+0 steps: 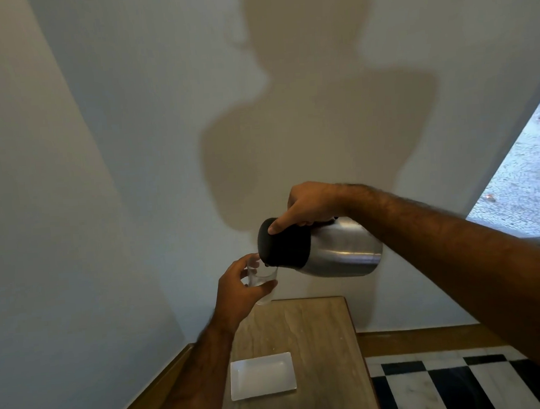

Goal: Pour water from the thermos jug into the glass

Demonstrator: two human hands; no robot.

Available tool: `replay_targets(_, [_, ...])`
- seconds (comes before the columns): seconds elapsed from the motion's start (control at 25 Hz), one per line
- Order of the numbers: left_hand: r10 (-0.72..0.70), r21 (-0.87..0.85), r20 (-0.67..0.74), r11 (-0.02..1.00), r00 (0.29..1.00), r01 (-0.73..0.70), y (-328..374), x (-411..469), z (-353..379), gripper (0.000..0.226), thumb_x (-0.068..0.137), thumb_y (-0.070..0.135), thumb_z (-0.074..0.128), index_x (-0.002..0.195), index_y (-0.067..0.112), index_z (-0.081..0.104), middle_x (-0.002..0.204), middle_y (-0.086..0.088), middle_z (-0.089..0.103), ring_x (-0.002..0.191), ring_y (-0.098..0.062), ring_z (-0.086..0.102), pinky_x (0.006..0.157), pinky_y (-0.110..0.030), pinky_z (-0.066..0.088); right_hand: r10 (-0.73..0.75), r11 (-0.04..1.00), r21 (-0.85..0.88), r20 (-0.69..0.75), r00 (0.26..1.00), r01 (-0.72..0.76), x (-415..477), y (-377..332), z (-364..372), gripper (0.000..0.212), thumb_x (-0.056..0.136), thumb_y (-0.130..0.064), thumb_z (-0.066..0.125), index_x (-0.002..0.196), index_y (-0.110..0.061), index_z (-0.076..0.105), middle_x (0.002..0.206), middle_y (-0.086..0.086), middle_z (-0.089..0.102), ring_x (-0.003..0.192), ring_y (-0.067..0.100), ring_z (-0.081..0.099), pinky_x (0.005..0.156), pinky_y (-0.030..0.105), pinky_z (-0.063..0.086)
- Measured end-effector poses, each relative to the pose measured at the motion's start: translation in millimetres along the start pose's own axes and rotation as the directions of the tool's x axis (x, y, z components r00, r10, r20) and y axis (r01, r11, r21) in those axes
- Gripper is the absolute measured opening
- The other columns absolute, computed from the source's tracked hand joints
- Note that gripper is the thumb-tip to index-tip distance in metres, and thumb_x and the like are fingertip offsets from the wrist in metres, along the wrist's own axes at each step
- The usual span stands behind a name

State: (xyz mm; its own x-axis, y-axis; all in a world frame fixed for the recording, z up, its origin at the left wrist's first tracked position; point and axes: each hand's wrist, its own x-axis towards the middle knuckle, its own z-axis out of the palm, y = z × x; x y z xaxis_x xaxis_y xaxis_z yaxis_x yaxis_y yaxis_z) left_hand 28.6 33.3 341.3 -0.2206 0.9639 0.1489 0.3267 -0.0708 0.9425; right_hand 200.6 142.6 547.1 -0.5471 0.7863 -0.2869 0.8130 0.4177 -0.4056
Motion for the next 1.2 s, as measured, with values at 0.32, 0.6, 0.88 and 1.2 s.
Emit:
replay_targets(0.32, [-0.039,-0.006,-0.014,0.999,0.999,0.039,1.3,-14.8,3.8,0.056,0.06,0.072,0.072,0.109,0.056,0.051,0.11,0.037,0.053,0.096,0.003,0.06,0.068,-0.001,0.042,0.011,0.997,-0.081,0.006,1.0,-0.01,6.3,-11.6,5.6,0.07,0.04,-0.085,0.064,0.066,-0.02,0.072,0.048,-0.02,0.066,0.062,0.01,0.068,0.05,0.024,0.048])
replay_targets(0.6, [-0.08,0.016,0.01,0.997,0.997,0.08,-2.8,-14.6,6.1,0.072,0.062,0.068,0.073,0.124,0.043,0.048,0.121,0.017,0.058,0.104,-0.011,0.06,0.086,-0.024,0.049,0.001,0.991,-0.137,0.016,1.0,0.001,5.4,-29.0,7.9,0.07,0.041,-0.083,0.066,0.067,-0.018,0.072,0.056,-0.009,0.07,0.063,0.012,0.069,0.054,0.027,0.053])
replay_targets(0.88, [-0.083,0.001,0.007,0.997,0.997,0.083,0.0,-20.8,2.3,0.076,0.057,0.077,0.069,0.123,0.047,0.046,0.121,0.02,0.058,0.101,-0.009,0.061,0.081,-0.015,0.046,0.017,0.976,-0.218,0.017,1.0,-0.013,2.9,-42.1,6.2,0.063,0.047,-0.079,0.07,0.063,-0.018,0.07,0.04,-0.015,0.063,0.055,0.011,0.066,0.045,0.022,0.043])
replay_targets(1.2, [-0.128,-0.016,0.011,0.992,0.992,0.128,5.4,-20.3,4.4,0.078,0.062,0.063,0.074,0.131,0.034,0.049,0.13,0.007,0.06,0.107,-0.013,0.057,0.09,-0.03,0.049,0.011,0.961,-0.277,0.01,1.0,-0.008,3.1,-51.6,3.8,0.068,0.042,-0.082,0.067,0.063,-0.018,0.072,0.049,-0.01,0.068,0.055,0.012,0.068,0.045,0.022,0.046])
